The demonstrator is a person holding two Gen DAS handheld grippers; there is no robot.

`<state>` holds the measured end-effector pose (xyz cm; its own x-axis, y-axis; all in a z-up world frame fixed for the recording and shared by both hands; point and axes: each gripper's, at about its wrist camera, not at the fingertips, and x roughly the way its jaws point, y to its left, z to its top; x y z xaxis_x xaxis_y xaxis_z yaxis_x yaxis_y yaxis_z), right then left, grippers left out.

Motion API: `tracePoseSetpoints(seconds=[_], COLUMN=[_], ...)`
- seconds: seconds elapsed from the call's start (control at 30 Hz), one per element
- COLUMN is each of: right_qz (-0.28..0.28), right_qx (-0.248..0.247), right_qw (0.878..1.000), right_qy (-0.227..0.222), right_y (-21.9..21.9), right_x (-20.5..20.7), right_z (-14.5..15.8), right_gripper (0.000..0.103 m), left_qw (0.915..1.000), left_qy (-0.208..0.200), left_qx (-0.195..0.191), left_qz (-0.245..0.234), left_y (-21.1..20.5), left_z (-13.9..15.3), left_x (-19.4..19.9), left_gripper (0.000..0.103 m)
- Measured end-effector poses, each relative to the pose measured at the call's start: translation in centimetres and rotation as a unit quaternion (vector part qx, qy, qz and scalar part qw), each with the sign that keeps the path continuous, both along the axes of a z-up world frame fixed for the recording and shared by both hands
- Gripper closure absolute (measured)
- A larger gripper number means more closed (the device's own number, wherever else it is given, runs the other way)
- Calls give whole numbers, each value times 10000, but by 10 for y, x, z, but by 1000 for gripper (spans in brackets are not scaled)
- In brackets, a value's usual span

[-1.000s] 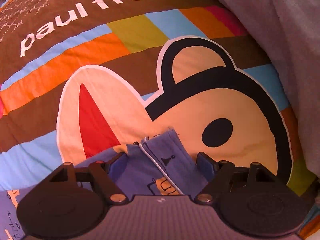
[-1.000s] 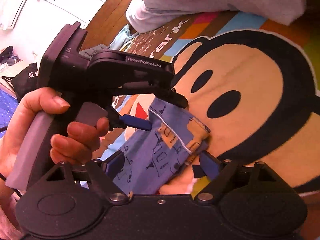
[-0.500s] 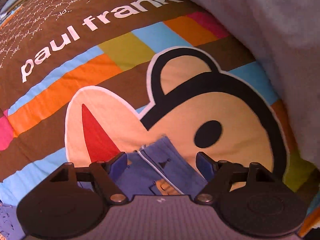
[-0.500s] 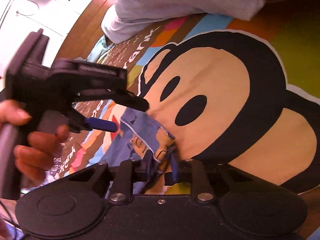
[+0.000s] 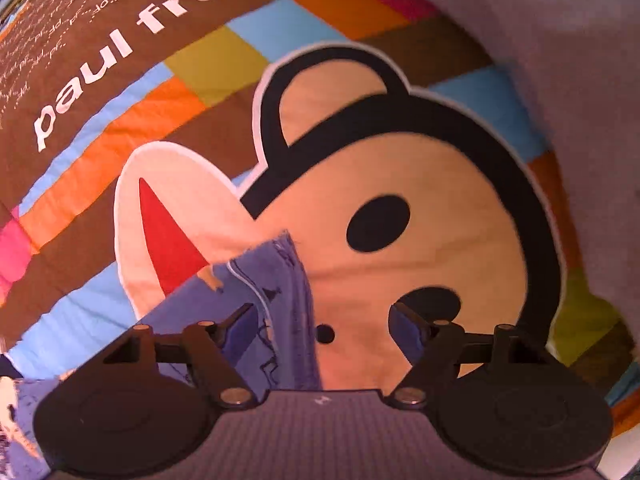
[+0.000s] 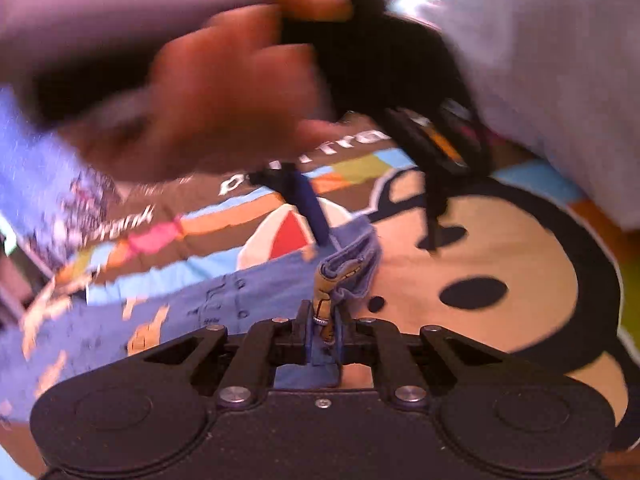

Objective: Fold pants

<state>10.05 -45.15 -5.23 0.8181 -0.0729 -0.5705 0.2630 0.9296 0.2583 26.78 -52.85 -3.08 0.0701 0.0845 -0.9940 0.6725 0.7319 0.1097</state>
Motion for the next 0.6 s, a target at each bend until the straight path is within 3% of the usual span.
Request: tracePoseSetpoints(seconds=[0.2,0.3,0.33,0.5,0.6], right_qz=[342,446,456,494,474], right_qx=[-606,-594,-590,-685,-757], right_qw=[9976,9972,9972,9964,9959], right_qy=[-18,-32,-33,-106,-133], right_y=[19,22,21,21,22], right_x=[1,1,0,-5,-10], right_z=[5,6,6,10,14], right_gripper=[92,92,92,91,80], left_qw=[9978,9970,9965,9982,9996], left_qy=[-197,-250,-301,-374,-282], left_qx=[572,652,699,405,44], left_qz=[-259,-321,-347,-220,51], left_y=[0,5,6,22,38], left_z=[-13,-11,-9,7,17], left_x=[-9,-10,-10,-6,0], left_gripper=[50,73,88,94,95])
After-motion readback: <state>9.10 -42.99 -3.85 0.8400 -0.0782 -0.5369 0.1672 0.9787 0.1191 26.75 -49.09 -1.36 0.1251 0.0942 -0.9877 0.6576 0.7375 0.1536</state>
